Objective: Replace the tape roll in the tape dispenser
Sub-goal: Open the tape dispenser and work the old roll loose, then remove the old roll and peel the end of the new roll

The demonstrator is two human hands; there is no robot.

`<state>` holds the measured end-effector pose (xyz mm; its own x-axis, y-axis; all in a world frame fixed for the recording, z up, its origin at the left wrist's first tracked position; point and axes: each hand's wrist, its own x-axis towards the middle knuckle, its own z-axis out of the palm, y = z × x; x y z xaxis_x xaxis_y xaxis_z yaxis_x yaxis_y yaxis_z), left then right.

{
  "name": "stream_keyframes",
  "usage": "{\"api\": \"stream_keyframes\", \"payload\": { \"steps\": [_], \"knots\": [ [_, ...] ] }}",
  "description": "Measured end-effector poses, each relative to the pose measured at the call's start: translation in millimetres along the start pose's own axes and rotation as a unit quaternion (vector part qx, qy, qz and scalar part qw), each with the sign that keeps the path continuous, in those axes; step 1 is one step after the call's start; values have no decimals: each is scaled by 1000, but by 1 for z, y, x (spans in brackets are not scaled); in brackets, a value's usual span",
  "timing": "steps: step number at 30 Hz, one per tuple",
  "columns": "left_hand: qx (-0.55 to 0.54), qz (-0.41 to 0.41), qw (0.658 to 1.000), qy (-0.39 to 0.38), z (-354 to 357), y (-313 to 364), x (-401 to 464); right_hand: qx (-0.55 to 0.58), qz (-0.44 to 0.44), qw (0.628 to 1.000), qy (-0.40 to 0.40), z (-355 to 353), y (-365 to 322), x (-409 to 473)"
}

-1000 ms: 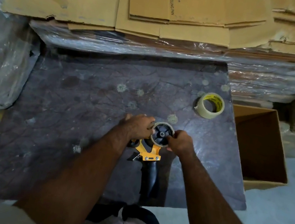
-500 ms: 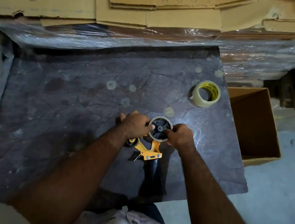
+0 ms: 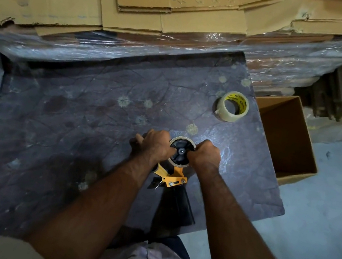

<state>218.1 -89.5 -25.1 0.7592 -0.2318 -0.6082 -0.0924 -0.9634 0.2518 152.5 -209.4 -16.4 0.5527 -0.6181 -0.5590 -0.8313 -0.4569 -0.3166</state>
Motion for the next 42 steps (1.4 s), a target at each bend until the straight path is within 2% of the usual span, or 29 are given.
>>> {"api": "stream_keyframes", "payload": {
  "steps": [5, 9, 13, 15, 17, 20, 23, 25, 28, 33, 38, 40, 42],
  "knots": [
    [14, -21, 1000, 13, -5, 7, -5, -14, 20, 999, 33, 2, -10, -7],
    [30, -20, 999, 41, -9, 9, -6, -7, 21, 999, 29, -5, -13, -7],
    [-86, 29, 993, 74, -21, 5, -7, 74, 18, 997, 3, -23, -9, -7],
    [-203, 90, 973, 68, -29, -2, -8, 173, 13, 985, -12, -35, -8, -9],
    [-330, 165, 929, 19, -40, -9, -13, 283, 12, 958, -37, -48, -8, -8],
    [-447, 205, 870, -19, -60, -13, -19, 381, -70, 912, -133, -69, -10, -7],
    [-467, 175, 866, 8, -73, -11, -16, 275, -217, 919, -181, -80, -15, -4],
    [-461, 162, 872, 20, -76, -8, -11, 181, -274, 932, -151, -78, -22, 2],
    [-475, 121, 871, 28, -81, 1, -4, 132, -258, 954, -83, -68, -33, 21],
    [-465, 20, 884, 42, -75, 0, 20, 50, -266, 961, -50, -60, -40, 60],
    [-453, -33, 869, 195, -48, -1, 33, -75, -312, 947, -18, -44, -56, 105],
    [-422, -34, 882, 205, -41, 1, 31, -113, -319, 941, -30, -40, -66, 119],
    [-354, -10, 911, 213, -36, 5, 23, -123, -315, 939, -53, -40, -72, 127]
  ]
}}
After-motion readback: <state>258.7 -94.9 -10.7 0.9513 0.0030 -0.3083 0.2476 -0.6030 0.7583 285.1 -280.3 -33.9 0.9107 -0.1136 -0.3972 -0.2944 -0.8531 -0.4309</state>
